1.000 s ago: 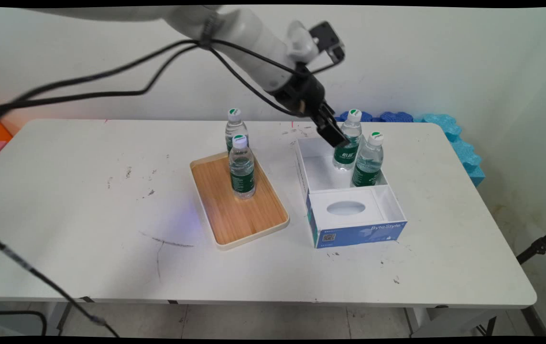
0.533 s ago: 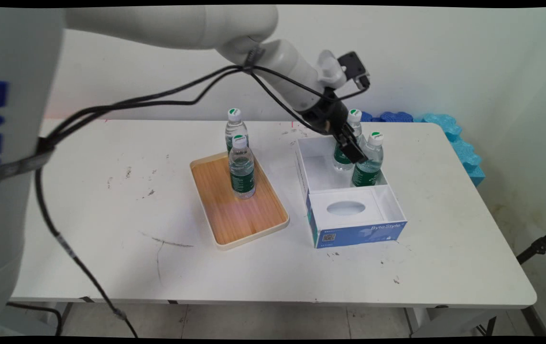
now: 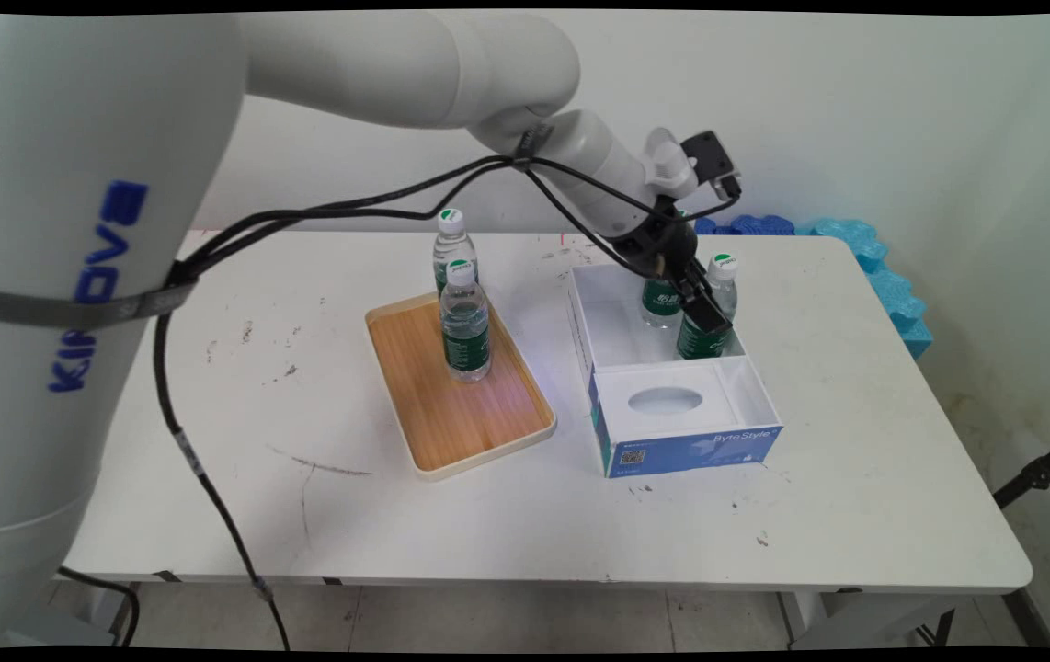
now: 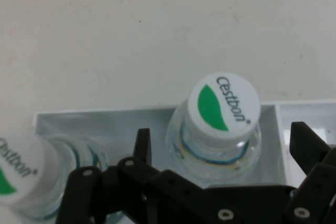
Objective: Pick up the green bottle from the white box, then place the picked object on the tray
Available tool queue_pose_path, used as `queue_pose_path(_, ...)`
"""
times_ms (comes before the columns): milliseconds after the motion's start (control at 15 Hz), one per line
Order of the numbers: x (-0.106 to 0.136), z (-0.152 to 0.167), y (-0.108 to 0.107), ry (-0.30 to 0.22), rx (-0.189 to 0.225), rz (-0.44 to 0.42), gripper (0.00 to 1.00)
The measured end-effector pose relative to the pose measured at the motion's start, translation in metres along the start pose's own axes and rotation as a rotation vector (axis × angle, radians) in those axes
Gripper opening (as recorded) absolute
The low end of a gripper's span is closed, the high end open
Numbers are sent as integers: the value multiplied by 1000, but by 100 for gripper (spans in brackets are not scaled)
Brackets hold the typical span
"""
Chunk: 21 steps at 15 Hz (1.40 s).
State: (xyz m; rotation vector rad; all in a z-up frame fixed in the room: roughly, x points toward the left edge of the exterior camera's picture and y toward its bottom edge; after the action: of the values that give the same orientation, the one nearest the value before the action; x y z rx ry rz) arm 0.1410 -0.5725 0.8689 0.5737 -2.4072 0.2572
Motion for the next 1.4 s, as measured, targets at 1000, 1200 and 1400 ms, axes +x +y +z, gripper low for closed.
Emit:
queue_pose_path(1000,5,11,4,21,1,-11,0)
queue_pose_path(1200,11,-13,8,46,12,-29,0)
queue_pose_path(1400,15,-44,11,74,28,-39,0)
